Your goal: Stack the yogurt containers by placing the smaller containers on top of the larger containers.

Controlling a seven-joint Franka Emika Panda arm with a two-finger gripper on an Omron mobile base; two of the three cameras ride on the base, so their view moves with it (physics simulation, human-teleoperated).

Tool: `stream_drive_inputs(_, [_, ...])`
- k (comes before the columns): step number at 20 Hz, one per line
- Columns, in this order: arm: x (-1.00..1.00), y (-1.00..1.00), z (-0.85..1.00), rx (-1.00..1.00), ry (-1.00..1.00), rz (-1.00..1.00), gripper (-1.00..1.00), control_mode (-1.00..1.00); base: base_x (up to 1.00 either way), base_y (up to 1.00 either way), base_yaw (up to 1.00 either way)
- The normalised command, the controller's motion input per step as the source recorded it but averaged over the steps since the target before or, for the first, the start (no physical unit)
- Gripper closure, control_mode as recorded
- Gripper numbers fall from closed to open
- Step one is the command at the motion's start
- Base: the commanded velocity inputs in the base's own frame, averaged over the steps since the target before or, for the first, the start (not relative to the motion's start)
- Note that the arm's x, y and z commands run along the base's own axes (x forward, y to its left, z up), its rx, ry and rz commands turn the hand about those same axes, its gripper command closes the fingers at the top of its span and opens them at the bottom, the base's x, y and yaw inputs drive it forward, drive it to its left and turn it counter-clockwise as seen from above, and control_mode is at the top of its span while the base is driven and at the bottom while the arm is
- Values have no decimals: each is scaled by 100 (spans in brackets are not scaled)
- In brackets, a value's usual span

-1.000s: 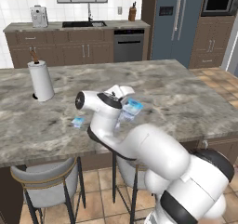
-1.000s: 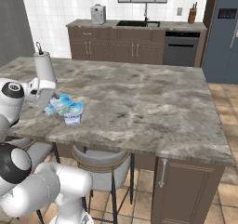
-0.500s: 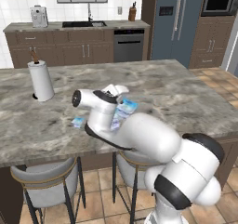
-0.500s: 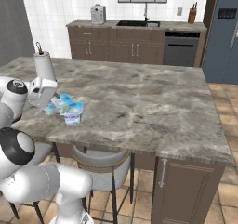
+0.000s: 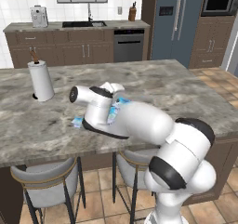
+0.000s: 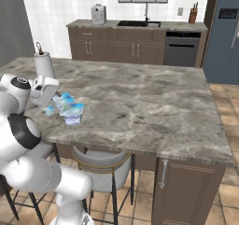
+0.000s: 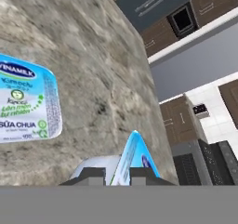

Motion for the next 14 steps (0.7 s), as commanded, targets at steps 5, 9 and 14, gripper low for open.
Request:
stream_drive_inputs(5, [19,0,-11,0,2,0,100,-100,0,0,0])
stream_drive_inputs(9, [11,4,-20,0,2,0,100,-100,0,0,0])
stream_drive_inputs(14, [10,7,-26,-2,2,0,100,-100,0,0,0])
